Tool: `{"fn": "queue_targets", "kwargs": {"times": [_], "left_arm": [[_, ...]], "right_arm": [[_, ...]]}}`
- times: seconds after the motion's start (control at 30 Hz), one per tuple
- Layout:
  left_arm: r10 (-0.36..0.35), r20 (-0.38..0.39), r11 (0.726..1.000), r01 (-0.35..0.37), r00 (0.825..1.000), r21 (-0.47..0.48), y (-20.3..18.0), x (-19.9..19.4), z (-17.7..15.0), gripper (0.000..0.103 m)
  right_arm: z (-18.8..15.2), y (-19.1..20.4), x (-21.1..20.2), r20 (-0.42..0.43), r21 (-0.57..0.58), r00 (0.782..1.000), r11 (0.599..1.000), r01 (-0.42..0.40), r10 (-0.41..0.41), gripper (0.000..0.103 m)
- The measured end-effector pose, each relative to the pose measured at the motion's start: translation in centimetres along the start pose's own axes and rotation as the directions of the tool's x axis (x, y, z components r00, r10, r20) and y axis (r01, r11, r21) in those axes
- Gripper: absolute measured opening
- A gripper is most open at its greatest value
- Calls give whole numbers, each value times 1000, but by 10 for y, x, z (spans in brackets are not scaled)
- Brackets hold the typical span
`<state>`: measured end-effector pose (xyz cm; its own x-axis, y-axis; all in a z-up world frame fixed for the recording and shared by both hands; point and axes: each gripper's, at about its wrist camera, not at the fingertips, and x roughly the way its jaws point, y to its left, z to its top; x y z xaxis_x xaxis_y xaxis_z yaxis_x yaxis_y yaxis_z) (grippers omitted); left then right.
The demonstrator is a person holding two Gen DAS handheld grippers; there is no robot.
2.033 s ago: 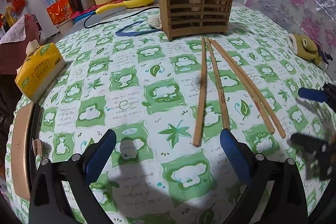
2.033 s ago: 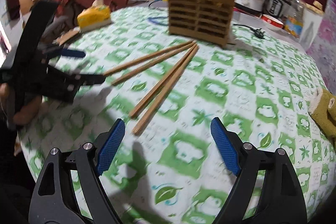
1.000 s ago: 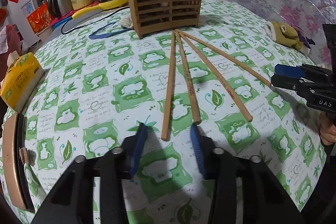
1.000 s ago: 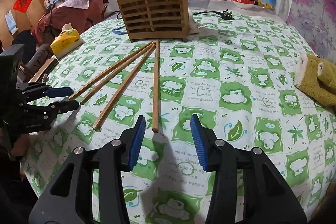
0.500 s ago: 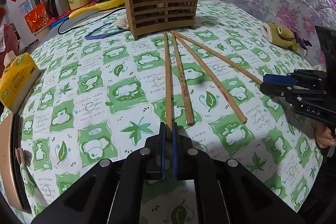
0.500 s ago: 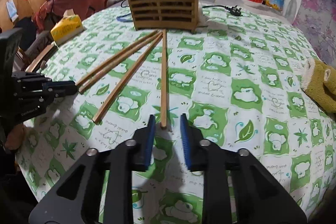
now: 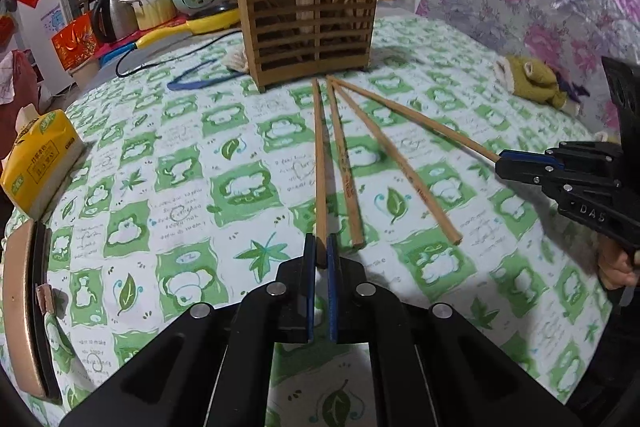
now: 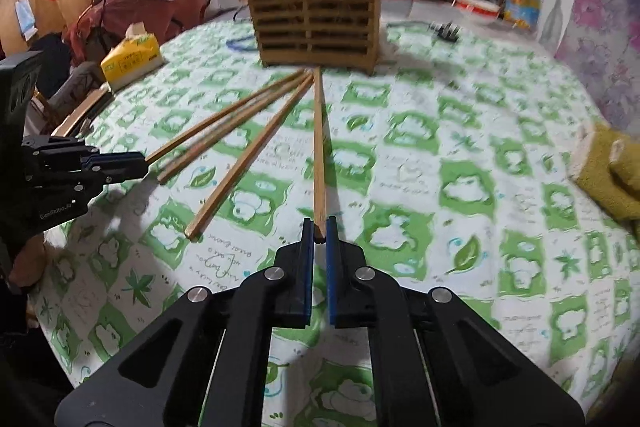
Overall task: Organize utensils
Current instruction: 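Close the left gripper on a chopstick while the right gripper grasps another, then lift both chopsticks and carry them over the wooden holder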
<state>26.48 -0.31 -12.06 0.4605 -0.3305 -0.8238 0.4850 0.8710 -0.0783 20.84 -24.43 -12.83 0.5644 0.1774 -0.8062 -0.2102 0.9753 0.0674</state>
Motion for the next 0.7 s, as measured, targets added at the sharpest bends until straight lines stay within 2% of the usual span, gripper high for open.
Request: {"fn": "queue_targets", "kwargs": {"times": [0.07, 0.2, 0.37, 0.57, 0.7], "left_arm": [[10, 27, 1000, -10, 1000, -6, -2, -10, 3, 6], [24, 113, 1000, -23, 993, -8, -7, -43, 17, 6], [11, 205, 999, -5, 979, -31, -8, -82, 50, 6], [36, 266, 998, -19, 963, -67, -10, -106, 90, 6], [32, 279, 996, -7, 960, -90, -9, -112, 115, 6]], "right_arm": [[1, 2, -10, 38, -11, 999, 1000, 28, -27, 7], [11, 0, -38, 117, -3, 993, 999, 33, -32, 7], [40, -3, -81, 251, 14, 967, 999, 34, -36, 7], [75, 1, -111, 348, 28, 936, 998, 51, -57, 7], [90, 1, -121, 377, 43, 924, 998, 42, -55, 7]]}}
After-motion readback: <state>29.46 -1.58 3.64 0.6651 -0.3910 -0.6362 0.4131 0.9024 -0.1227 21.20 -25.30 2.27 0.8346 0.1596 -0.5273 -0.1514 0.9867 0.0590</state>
